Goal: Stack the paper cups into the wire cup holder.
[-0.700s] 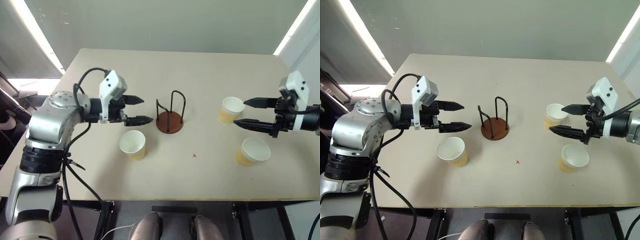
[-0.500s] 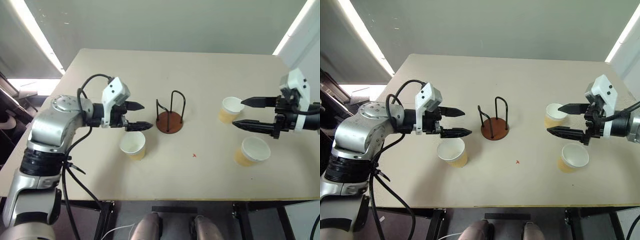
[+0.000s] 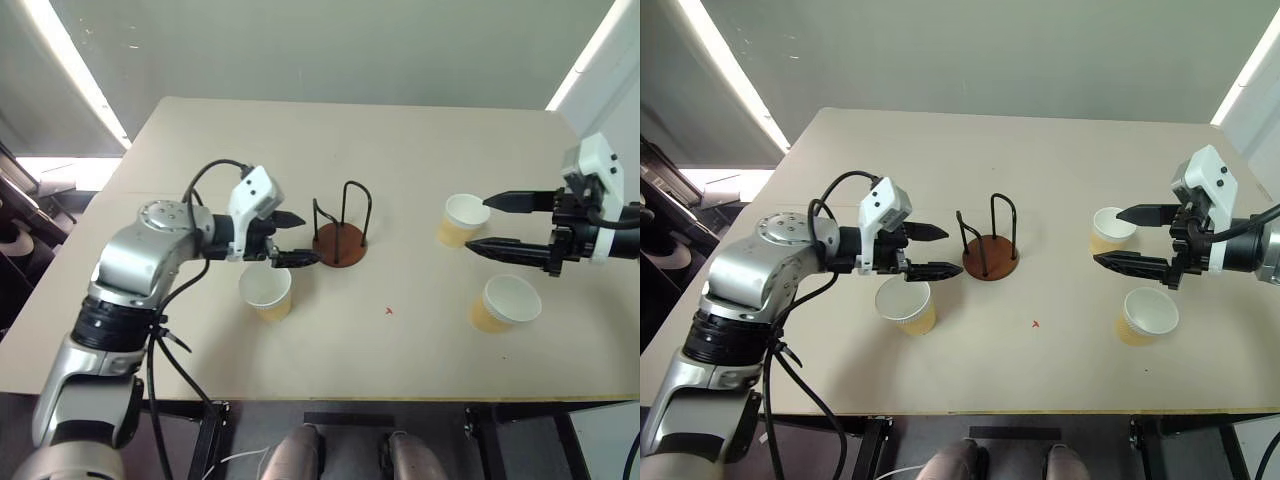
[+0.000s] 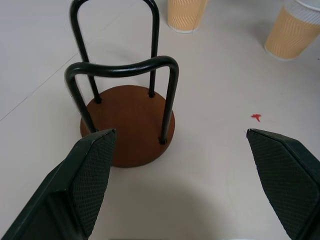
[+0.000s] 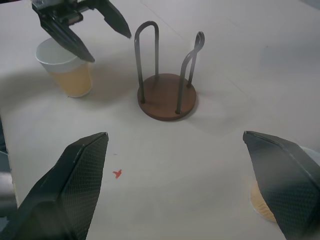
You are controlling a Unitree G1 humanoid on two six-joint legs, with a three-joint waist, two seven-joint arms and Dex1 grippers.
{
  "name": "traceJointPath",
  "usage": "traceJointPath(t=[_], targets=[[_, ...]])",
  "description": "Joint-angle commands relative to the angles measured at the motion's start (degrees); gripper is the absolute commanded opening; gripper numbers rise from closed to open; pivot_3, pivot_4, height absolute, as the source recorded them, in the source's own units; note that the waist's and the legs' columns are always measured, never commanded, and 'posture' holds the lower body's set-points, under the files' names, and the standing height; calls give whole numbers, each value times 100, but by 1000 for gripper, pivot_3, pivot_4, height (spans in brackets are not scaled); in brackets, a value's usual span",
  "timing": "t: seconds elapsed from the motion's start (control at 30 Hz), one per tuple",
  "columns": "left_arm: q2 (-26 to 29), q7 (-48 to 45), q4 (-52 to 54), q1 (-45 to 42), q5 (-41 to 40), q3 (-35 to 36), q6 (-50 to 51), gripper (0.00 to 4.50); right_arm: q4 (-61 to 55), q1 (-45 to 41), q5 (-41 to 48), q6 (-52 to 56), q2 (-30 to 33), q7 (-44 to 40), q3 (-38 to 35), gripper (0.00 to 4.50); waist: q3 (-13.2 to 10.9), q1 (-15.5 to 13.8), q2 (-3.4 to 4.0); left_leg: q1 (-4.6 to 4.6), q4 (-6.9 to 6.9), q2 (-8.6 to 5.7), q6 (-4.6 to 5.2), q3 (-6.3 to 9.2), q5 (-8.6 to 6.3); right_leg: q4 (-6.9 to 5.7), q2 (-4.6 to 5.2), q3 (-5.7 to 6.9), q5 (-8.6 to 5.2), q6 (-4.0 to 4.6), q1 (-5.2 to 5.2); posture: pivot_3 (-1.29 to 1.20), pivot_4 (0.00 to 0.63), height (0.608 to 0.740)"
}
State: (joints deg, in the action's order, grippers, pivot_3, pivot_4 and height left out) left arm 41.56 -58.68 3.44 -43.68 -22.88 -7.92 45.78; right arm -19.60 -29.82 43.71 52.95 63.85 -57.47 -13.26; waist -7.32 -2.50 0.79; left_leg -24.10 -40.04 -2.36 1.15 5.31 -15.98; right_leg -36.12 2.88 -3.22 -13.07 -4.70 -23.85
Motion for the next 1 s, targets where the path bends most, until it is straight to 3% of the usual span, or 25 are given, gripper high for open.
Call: traceJointPath(t=[0.03,0.7,0.83,1.0], targets=[[-129,103,6,-198,46,33,-67,4500,-171,-12,92,-2,140,33,-350,4478,0,3,0,0,0,0,0,0,0,0,0,0,0,0,0,0,150,740],[-827,227,-639,-538,475,-342,-468,4500,-824,164,848,478,384,22,-679,4478,0,-9,0,3,-2,0,0,-1,0,0,0,-1,1,-2,4,0,150,740],[-865,223,-743,-571,613,-400,-641,3665,-819,240,838,460,408,52,-729,4500,0,-8,0,4,-2,0,0,-1,0,-1,0,-1,1,-2,3,0,150,740],[-930,188,-950,-647,747,-421,-854,1823,-817,369,810,431,425,91,-806,4500,0,-17,0,4,-3,-1,1,-1,1,0,0,-1,2,-3,5,0,150,740]])
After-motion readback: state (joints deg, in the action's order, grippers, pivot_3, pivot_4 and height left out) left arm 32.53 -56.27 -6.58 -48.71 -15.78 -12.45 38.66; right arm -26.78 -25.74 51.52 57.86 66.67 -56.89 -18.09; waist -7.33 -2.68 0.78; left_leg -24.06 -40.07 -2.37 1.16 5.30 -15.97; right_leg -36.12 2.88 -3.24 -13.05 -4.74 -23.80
